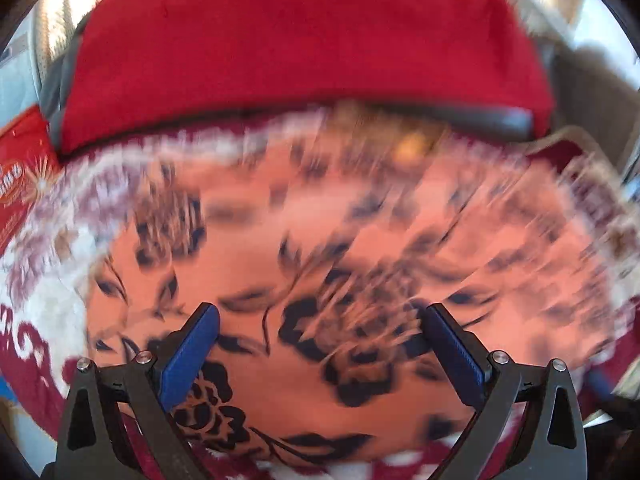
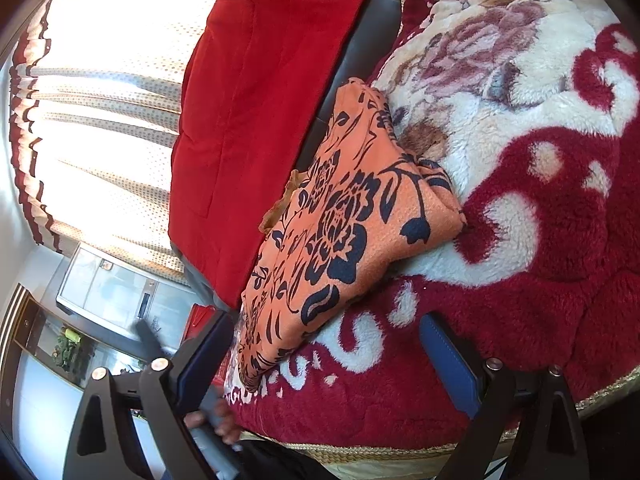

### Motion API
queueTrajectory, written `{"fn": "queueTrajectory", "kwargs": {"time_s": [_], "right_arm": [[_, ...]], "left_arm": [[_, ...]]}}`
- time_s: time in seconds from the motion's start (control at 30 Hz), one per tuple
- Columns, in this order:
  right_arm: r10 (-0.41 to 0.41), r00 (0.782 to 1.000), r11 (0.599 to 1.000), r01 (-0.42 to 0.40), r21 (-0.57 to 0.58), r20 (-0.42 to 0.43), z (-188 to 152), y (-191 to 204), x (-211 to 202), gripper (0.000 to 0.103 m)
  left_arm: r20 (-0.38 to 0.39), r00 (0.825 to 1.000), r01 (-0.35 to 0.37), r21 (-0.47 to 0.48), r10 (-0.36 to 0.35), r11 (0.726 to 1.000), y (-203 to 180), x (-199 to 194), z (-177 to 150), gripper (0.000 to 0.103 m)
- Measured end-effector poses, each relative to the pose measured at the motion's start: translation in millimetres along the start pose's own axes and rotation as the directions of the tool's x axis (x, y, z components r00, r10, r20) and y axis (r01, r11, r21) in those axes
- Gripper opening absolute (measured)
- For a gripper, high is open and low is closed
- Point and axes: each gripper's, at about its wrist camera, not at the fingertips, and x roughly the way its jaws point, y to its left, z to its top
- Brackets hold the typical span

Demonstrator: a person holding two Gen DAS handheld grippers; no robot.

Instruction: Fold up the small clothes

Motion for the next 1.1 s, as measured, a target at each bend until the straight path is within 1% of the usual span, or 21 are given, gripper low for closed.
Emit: {"fn": "queueTrajectory", "kwargs": {"time_s": [0.07,0.13,0.23,0.27,0.33,0.37,0.4,0.5,0.57,0.63,0.67,0.73,0.8,0.83,0.87,0.9,0.93,1.0,1.03,1.07,1.1], "right_arm": [[-0.002,1.0,1.0,0.002,-0.003,-0.002,0,1,0,0.096],[-0.011,1.0,1.0,0.011,-0.013,0.014,0,4,-2,0.096],[-0.016,0.997,0.998,0.02,-0.055,0.074,1,14,-14,0.096],[-0.026,0.995,0.997,0.033,-0.074,0.092,2,18,-17,0.096],[-0.035,0.994,0.994,0.046,-0.101,0.108,6,28,-20,0.096],[-0.037,0.993,0.992,0.051,-0.12,0.112,10,35,-21,0.096],[-0.034,0.993,0.989,0.049,-0.136,0.111,15,41,-21,0.097],[-0.037,0.997,0.975,0.05,-0.218,0.067,40,67,-8,0.097],[-0.074,0.997,0.959,0.081,-0.272,0.035,65,80,12,0.097],[-0.147,0.989,0.938,0.149,-0.313,0.031,89,85,34,0.096],[-0.194,0.981,0.932,0.194,-0.306,0.029,104,81,46,0.096],[-0.245,0.969,0.937,0.231,-0.261,-0.022,128,67,71,0.095],[-0.323,0.943,0.922,0.295,-0.25,-0.078,146,53,97,0.093],[-0.357,0.93,0.911,0.324,-0.254,-0.092,151,48,106,0.087],[-0.412,0.905,0.886,0.371,-0.278,-0.105,155,46,116,0.077],[-0.452,0.883,0.867,0.401,-0.297,-0.126,158,44,124,0.04],[-0.472,0.869,0.856,0.413,-0.311,-0.147,160,43,129,0.033],[-0.509,0.851,0.828,0.443,-0.344,-0.128,165,43,129,0.032],[-0.556,0.828,0.792,0.501,-0.35,-0.072,172,43,125,0.032],[-0.593,0.805,0.77,0.563,-0.3,-0.008,181,40,116,0.034],[-0.599,0.8,0.777,0.589,-0.224,0.027,186,36,106,0.037]], "left_arm": [[0.045,0.999,0.019,-0.016,-0.018,1.0,3,-4,-4,0.102],[0.051,0.999,0.009,-0.003,-0.009,1.0,1,-13,-1,0.102],[0.154,0.988,0.03,0.0,-0.029,1.0,2,-36,0,0.102],[0.15,0.988,0.022,0.014,-0.024,1.0,1,-34,-1,0.102],[0.067,0.998,0.007,0.056,-0.011,0.998,1,-12,-7,0.102],[0.046,0.998,0.028,0.052,-0.031,0.998,4,-3,-11,0.103],[0.075,0.996,0.054,0.034,-0.057,0.998,9,-3,-14,0.103],[0.087,0.995,0.051,0.055,-0.055,0.997,5,-3,-15,0.103],[0.094,0.994,0.057,0.059,-0.062,0.997,5,-2,-16,0.103],[0.104,0.992,0.062,0.06,-0.068,0.996,6,-2,-17,0.103],[0.114,0.991,0.064,0.062,-0.07,0.996,6,-2,-19,0.103],[0.126,0.99,0.063,0.062,-0.07,0.996,10,-2,-21,0.103],[0.13,0.989,0.067,0.059,-0.074,0.996,9,-3,-21,0.103],[0.131,0.989,0.068,0.057,-0.075,0.996,10,-3,-20,0.103],[0.133,0.988,0.071,0.058,-0.078,0.996,10,-3,-21,0.103],[0.136,0.987,0.073,0.058,-0.08,0.996,11,-4,-22,0.103],[0.138,0.987,0.074,0.058,-0.081,0.996,11,-4,-23,0.103],[0.144,0.986,0.077,0.061,-0.085,0.995,11,-3,-23,0.103],[0.145,0.986,0.077,0.062,-0.086,0.995,11,-3,-23,0.103],[0.144,0.986,0.075,0.061,-0.083,0.995,10,-2,-23,0.103],[0.142,0.987,0.073,0.06,-0.081,0.996,10,-3,-23,0.103]]}}
